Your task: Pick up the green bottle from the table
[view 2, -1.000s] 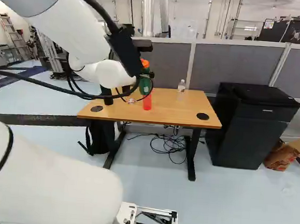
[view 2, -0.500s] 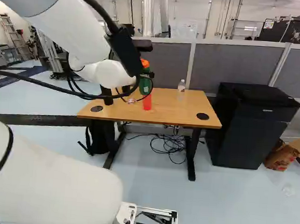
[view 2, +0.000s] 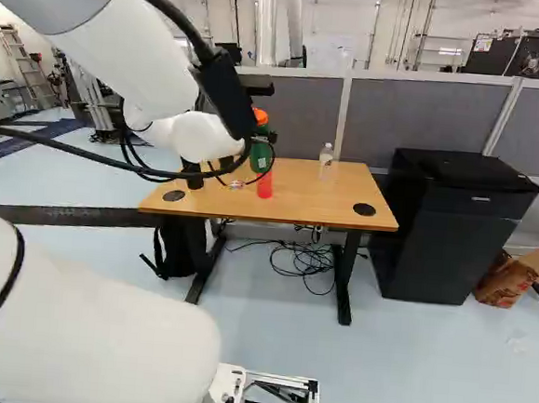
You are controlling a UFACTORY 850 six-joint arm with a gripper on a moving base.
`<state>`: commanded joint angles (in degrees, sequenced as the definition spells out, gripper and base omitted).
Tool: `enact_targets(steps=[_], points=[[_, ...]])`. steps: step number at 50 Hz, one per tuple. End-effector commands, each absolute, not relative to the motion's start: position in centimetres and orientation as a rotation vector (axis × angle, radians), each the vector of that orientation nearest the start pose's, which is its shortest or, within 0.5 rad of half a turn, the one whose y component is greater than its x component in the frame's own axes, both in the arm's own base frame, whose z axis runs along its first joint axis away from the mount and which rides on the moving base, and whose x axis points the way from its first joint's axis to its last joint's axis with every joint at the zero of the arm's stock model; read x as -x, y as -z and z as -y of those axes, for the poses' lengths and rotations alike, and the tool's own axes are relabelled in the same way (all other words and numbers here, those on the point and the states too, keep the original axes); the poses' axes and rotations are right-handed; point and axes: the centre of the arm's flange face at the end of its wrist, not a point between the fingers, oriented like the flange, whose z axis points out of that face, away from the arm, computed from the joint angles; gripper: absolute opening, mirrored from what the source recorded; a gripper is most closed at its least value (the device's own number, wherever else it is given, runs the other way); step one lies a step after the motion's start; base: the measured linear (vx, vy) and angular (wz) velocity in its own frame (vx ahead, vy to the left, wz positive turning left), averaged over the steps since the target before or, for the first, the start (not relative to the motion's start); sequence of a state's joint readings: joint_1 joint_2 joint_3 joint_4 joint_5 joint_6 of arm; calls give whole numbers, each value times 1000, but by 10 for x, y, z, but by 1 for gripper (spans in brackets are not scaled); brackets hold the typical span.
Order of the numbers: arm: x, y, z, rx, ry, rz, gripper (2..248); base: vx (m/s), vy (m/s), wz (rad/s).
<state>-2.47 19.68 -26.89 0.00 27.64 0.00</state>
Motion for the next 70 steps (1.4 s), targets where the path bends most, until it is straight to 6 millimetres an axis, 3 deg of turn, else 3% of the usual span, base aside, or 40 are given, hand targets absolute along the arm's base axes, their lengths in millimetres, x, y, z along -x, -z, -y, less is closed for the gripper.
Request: enact_targets(steps=[28, 51, 70], points=[[-348, -474, 11, 2535, 1887, -39, 120, 0, 0, 0], [-313, -416, 5, 2547, 1855, -20, 120, 0, 0, 0], [-288, -384, 2, 2553, 1836, -7, 120, 0, 0, 0]])
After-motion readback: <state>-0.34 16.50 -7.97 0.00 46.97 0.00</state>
